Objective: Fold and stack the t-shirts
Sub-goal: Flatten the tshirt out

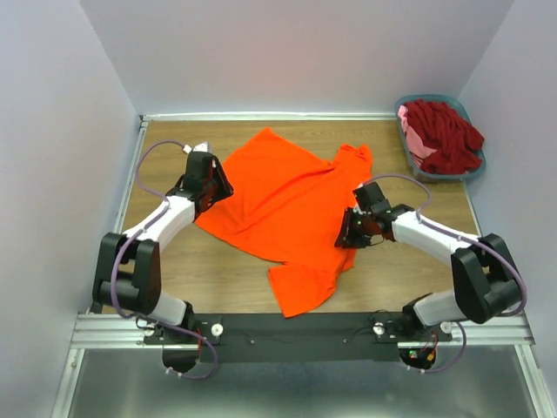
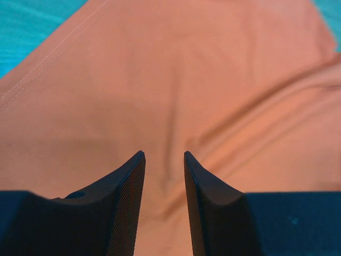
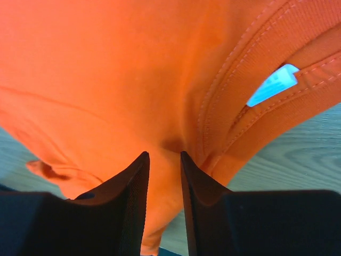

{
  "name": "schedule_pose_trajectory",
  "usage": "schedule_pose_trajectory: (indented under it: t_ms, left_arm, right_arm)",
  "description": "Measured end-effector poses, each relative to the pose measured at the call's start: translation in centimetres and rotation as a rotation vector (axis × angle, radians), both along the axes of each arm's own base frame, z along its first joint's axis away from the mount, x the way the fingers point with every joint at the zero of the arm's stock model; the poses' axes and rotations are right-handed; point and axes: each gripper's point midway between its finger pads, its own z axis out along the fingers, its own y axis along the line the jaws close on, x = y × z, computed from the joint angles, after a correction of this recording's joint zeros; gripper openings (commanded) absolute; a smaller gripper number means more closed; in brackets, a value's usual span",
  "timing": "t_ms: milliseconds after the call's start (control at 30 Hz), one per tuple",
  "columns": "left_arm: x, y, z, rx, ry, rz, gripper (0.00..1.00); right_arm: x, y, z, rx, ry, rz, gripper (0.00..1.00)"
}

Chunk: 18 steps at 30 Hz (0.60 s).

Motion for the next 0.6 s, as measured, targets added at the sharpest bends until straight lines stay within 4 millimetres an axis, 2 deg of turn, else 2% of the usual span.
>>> schedule_pose_trajectory:
  t_ms: [67,200,233,367,500,600]
  left_arm:
    - [0.1,0.6,-1.8,0.02,0.044,0.01,0.42]
    - [0.1,0.7,-3.1,0.027,0.072,0.012,0.41]
    - [0.1,0.6,-3.3,0.025,0.075,0.013,0.41]
    - [-1.4,0.1,-5.4,-0.022,0.117,0.008,0.4]
    - [-3.5,0.0,-7.6,-0.045,0.183,0.011,0.42]
    - [-4.5,0.2,-7.5,-0.06,0.188,0.026,0.44]
  right_arm:
    - [0.1,-0.4,-0.5,-0.022,0.008,-0.011,0.37]
    - [0.9,-1.1,-2.0,-0.073,0.039,-0.04,0.37]
    - [1.7,-1.5,-2.0,-0.079,0.036,-0.058,0.36]
    - [6.5,-3.6,-1.9,-0.104,0.008,-0.155,0.38]
    - [12.2,-7.1,-1.6,-0.14,-0.04,-0.261,0.39]
    - [15.7,-8.9,-1.6,-0.179,-0.08,-0.292,0.47]
